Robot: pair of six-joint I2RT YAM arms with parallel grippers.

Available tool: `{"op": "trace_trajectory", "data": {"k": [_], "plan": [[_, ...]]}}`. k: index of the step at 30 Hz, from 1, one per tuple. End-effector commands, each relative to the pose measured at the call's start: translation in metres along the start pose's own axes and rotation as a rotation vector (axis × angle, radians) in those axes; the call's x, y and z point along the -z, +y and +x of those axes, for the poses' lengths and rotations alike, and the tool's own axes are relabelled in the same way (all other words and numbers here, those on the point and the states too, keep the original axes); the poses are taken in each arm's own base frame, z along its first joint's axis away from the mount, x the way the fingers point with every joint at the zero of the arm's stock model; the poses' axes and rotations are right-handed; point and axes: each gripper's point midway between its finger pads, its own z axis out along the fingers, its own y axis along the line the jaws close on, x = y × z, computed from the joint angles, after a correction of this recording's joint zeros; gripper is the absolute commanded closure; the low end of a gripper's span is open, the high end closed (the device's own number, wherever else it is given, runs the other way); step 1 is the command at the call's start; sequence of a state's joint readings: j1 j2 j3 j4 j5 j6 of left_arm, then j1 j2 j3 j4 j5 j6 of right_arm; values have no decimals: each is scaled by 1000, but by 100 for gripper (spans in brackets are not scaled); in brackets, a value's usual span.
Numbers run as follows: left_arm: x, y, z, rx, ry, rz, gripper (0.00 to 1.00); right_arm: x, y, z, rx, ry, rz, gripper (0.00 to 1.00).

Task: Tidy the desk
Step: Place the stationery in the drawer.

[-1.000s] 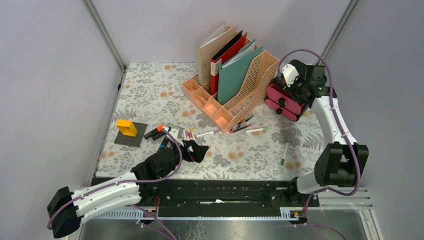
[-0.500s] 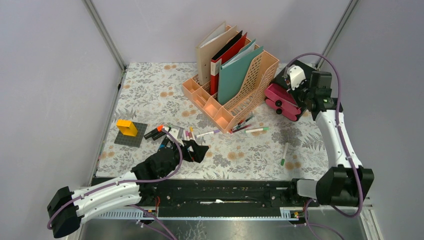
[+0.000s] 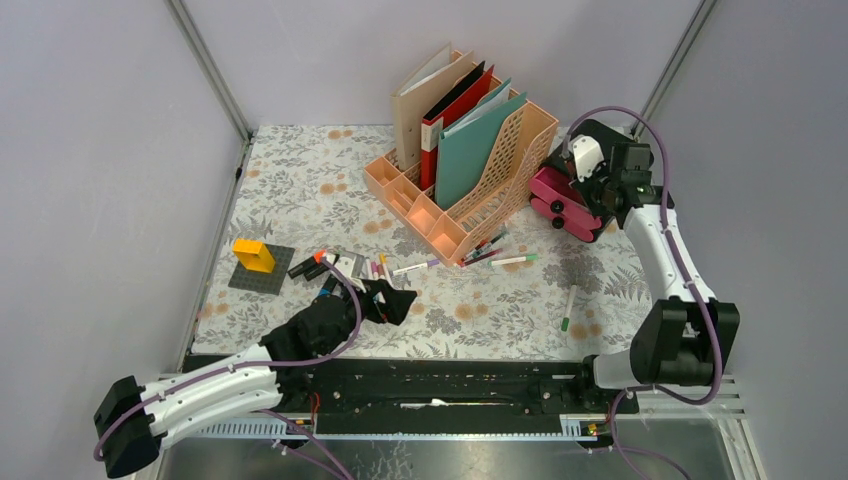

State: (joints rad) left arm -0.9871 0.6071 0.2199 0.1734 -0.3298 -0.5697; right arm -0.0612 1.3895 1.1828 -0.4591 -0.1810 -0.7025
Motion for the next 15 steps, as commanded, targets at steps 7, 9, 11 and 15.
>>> {"op": "trace_trajectory", "data": {"k": [7,9,11,15], "plan": [[1,0,-10,19,-42,1,1,-7,-5,4,-10,44,-17,55],[2,0,-10,19,-43,2,1,-4,-3,2,-13,35,-26,47],[2,-1,-10,19,-43,5,1,4,-3,-5,-14,9,-27,44],[2,-3,-11,24,-44,11,1,25,-4,-23,-14,-57,-16,44]]}}
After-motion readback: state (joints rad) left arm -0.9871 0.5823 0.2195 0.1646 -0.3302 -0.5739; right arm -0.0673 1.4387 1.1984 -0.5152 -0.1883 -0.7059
